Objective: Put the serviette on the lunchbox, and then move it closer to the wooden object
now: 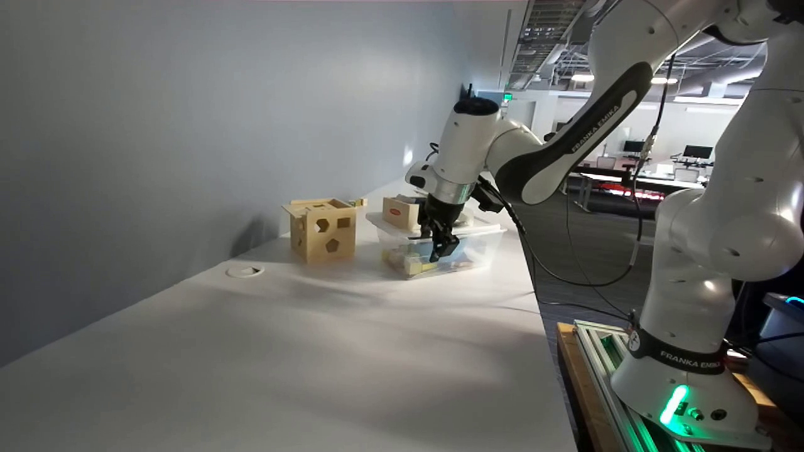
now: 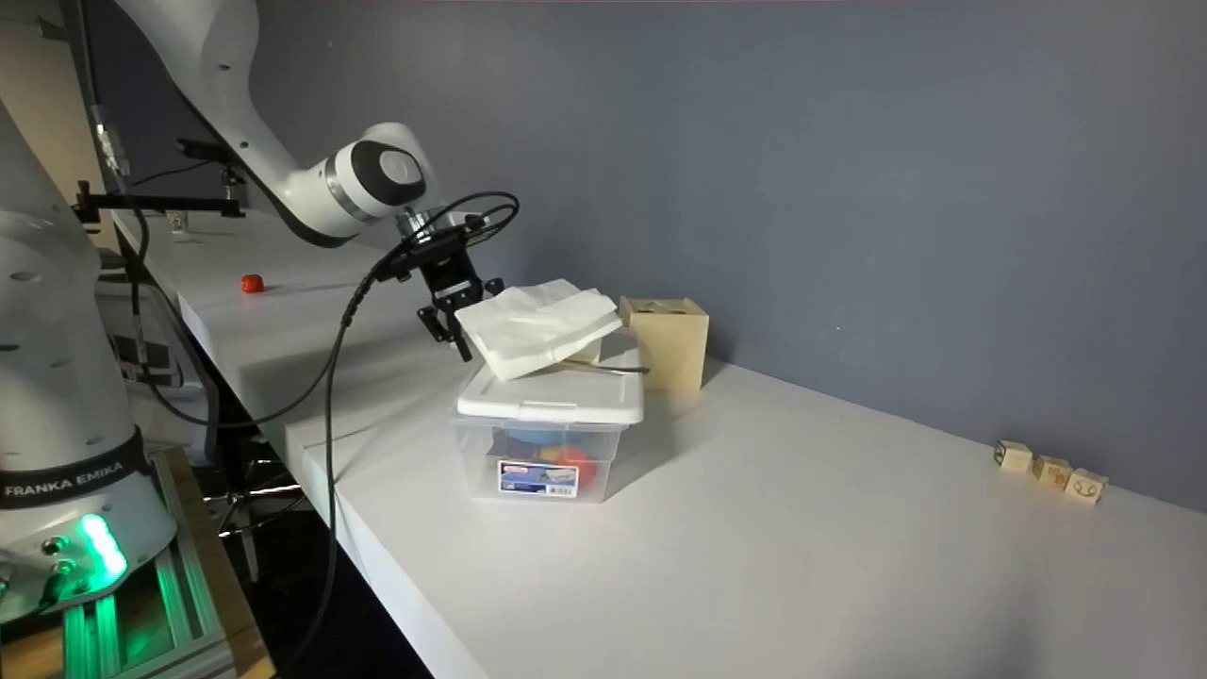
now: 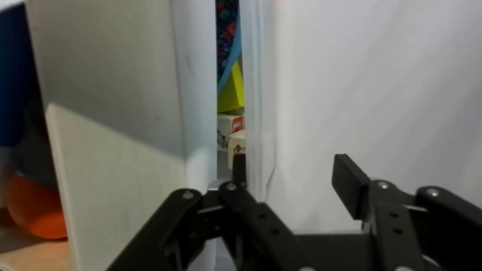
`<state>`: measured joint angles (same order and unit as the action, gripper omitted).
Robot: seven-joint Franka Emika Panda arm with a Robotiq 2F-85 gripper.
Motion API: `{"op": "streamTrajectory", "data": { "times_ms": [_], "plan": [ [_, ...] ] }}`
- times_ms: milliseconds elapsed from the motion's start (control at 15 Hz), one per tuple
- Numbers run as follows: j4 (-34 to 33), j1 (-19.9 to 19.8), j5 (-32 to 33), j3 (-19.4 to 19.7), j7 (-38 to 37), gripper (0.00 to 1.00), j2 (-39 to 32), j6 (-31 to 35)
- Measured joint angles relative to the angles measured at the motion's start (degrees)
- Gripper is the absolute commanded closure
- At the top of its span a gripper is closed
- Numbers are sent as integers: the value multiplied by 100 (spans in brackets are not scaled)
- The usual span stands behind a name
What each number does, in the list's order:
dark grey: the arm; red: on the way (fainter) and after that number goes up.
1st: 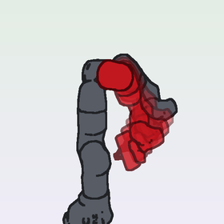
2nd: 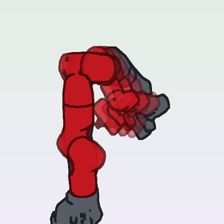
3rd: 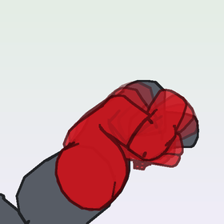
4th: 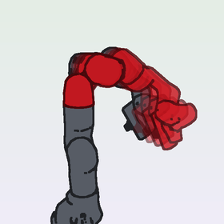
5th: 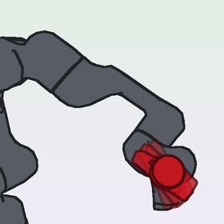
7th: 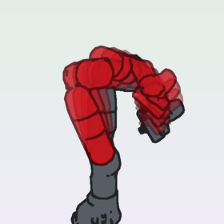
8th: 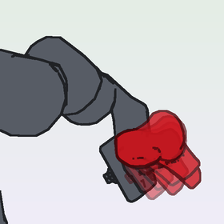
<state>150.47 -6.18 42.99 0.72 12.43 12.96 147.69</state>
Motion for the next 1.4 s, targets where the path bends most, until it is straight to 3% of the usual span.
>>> {"op": "streamTrajectory", "data": {
  "times_ms": [267,333,867,1400],
  "plan": [
    [-89,64,363,-90,-130,98,-21,7],
    [-107,111,424,-129,-156,99,-35,8],
    [-216,596,812,-462,-187,97,-181,103],
    [-893,1360,1295,-1161,-177,97,-835,151]
  ]
}}
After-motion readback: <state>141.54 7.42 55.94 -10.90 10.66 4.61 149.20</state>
